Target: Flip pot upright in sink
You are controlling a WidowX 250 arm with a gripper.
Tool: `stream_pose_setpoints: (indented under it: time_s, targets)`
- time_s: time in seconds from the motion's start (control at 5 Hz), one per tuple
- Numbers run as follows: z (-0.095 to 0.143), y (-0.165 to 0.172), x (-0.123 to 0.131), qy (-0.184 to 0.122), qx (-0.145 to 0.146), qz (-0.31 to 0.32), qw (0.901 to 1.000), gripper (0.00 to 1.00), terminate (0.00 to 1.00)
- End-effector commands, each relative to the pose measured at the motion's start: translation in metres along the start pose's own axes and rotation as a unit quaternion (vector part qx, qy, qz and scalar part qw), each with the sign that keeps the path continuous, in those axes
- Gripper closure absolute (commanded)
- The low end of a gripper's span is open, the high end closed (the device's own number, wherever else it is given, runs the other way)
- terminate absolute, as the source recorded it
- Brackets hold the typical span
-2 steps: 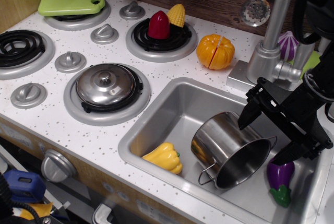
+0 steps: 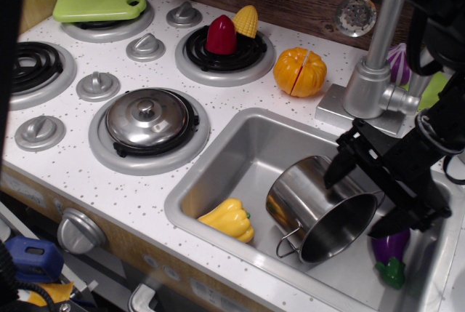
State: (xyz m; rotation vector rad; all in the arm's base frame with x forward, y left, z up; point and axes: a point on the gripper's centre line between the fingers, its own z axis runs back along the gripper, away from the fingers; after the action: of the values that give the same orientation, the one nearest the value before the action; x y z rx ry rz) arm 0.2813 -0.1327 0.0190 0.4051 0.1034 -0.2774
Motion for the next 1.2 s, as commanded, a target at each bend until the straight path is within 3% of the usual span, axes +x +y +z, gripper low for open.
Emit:
stream_pose_setpoints:
  time_s: [0.0,0.4,0.8,1.0]
  targets:
    - [0.015,-0.001,0.008,-0.039,0.058,0.0,0.9975,0.0,0.0]
    - [-0.005,0.0,0.003,-0.062,0.151,-0.002,0.9866,0.0,0.0]
    - [-0.015,0.022,0.006,-0.106,0.178,-0.029,0.9779,0.0,0.0]
    - [-0.023,0.033,0.006,-0.139,0.143,-0.019,0.9797,1.0,0.0]
